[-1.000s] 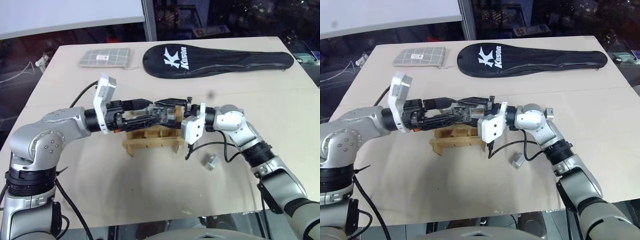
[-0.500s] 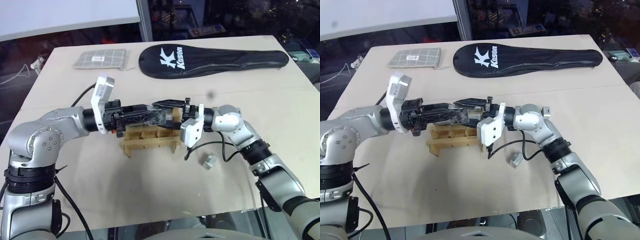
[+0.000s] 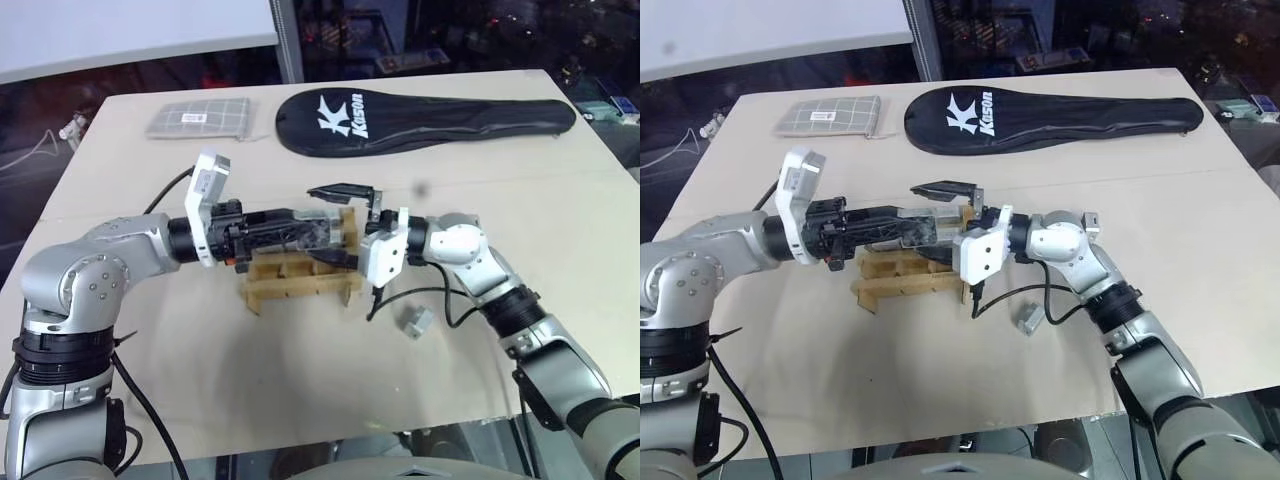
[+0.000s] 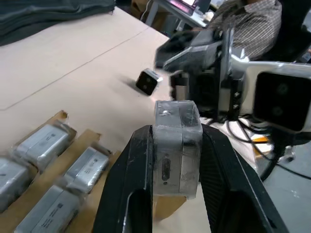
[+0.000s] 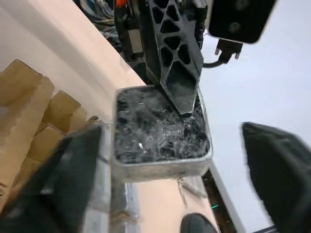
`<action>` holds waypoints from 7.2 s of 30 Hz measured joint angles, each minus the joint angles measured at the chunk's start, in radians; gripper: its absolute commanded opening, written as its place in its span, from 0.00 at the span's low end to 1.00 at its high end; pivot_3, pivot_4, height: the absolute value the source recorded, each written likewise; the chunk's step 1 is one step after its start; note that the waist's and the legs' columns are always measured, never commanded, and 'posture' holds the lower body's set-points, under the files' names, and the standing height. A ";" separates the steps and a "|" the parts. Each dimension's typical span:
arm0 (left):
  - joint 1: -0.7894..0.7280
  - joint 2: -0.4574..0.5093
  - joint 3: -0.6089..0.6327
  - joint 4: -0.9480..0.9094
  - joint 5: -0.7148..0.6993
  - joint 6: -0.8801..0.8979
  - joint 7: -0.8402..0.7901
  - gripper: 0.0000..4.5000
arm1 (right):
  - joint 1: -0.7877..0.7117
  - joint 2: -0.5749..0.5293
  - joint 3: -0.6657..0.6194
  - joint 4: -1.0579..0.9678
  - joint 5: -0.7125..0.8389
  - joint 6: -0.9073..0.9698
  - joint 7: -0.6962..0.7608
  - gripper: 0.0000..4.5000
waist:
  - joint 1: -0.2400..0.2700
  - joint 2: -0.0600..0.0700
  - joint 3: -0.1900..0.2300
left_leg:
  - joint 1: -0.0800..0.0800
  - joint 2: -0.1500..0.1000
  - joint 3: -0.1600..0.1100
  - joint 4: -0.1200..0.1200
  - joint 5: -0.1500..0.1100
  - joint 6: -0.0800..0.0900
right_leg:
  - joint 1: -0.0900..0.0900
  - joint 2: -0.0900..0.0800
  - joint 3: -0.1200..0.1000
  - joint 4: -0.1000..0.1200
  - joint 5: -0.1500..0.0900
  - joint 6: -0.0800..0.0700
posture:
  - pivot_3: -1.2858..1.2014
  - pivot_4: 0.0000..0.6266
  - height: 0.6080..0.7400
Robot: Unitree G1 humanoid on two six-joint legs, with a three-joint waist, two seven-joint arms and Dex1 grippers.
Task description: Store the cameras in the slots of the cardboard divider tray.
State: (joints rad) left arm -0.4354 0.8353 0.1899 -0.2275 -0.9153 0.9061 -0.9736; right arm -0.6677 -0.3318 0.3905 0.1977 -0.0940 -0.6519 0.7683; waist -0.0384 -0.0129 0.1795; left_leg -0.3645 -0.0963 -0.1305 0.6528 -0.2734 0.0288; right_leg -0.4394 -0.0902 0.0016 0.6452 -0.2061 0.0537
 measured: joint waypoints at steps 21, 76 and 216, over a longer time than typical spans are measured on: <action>0.136 -0.061 0.027 0.364 0.320 -0.759 -0.399 0.16 | 0.816 -0.577 -0.683 -0.576 1.003 1.003 0.362 0.99 | 0.038 -0.001 0.000 | -0.001 0.008 0.009 0.005 -0.003 0.005 | 0.001 0.001 0.002 -0.004 0.006 -0.002 | 0.52 0.24 1.00; -0.144 -0.148 -0.109 0.952 0.497 -1.204 -0.625 0.16 | 0.792 -0.468 -0.760 -0.614 1.035 1.075 0.428 0.99 | 0.052 -0.002 -0.001 | 0.000 0.011 0.008 0.017 -0.004 0.006 | 0.008 0.005 -0.001 -0.004 0.012 0.001 | 0.52 0.24 1.00; 0.521 0.218 0.465 0.033 0.260 -0.469 -0.415 1.00 | -0.037 -0.009 -0.054 -0.126 0.365 0.876 0.432 0.81 | -0.001 0.000 0.003 | -0.008 0.021 0.018 0.012 -0.004 -0.002 | -0.009 0.019 0.011 -0.004 0.017 -0.007 | 0.52 0.24 1.00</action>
State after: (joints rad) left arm 0.0853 1.0531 0.6551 -0.1950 -0.6549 0.4373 -1.3883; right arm -0.7049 -0.3413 0.3361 0.0720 0.2713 0.2241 1.2003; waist -0.0395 -0.0132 0.1824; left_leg -0.3724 -0.0753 -0.1121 0.6652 -0.2771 0.0269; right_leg -0.4482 -0.0712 0.0130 0.6412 -0.1890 0.0463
